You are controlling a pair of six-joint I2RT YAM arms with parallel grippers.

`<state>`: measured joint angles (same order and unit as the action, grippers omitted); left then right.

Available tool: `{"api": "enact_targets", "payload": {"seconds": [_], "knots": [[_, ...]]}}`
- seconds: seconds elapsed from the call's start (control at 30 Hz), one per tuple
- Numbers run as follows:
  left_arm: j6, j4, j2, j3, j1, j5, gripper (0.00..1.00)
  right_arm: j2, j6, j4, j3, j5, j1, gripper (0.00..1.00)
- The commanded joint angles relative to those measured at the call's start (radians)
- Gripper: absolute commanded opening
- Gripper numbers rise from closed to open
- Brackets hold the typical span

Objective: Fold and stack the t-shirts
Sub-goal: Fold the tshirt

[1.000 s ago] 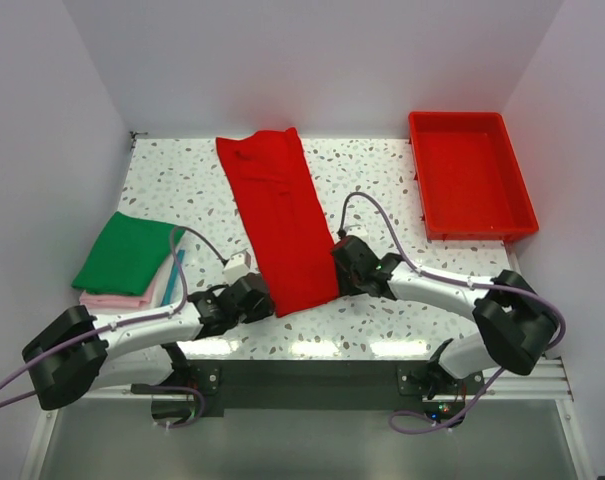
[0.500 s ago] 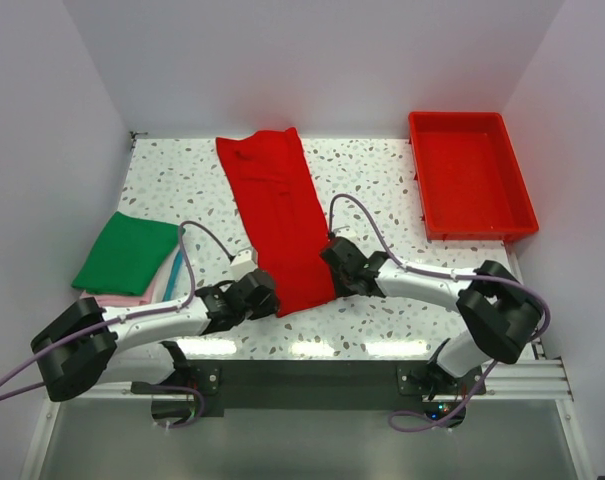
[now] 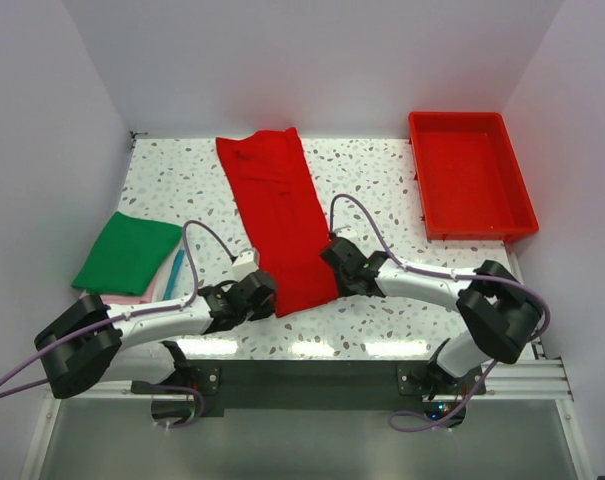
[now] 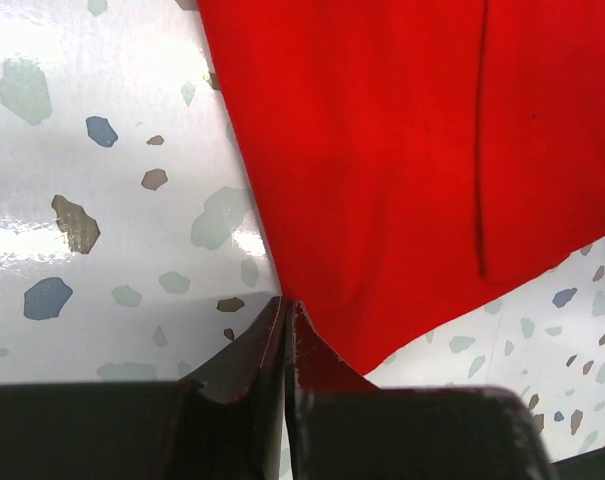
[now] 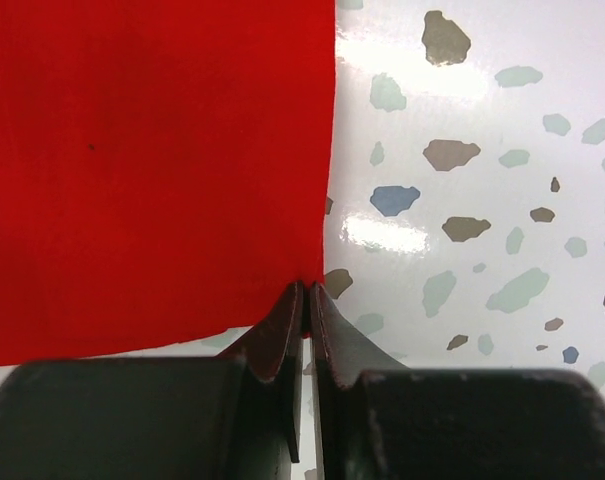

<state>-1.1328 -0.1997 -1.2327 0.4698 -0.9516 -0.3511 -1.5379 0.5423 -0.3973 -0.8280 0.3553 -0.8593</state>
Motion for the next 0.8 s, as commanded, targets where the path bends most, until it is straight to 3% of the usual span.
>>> {"api": "enact_targets", "payload": {"seconds": [0.0, 0.5, 0.7, 0.77], "knots": [[0.018, 0.014, -0.005, 0.033, -0.006, -0.008, 0.06, 0.062, 0.016, -0.024, -0.03, 0.05, -0.006, 0.05], [0.021, -0.024, 0.054, 0.015, -0.006, 0.008, 0.01, 0.124, 0.03, -0.003, 0.046, 0.01, 0.037, 0.04], [0.013, -0.037, 0.143, -0.003, -0.006, 0.026, 0.16, 0.122, 0.031, 0.044, 0.087, -0.044, 0.072, 0.02], [0.007, -0.012, 0.153, -0.013, -0.006, 0.046, 0.32, 0.122, 0.033, 0.058, 0.098, -0.062, 0.083, 0.02]]}}
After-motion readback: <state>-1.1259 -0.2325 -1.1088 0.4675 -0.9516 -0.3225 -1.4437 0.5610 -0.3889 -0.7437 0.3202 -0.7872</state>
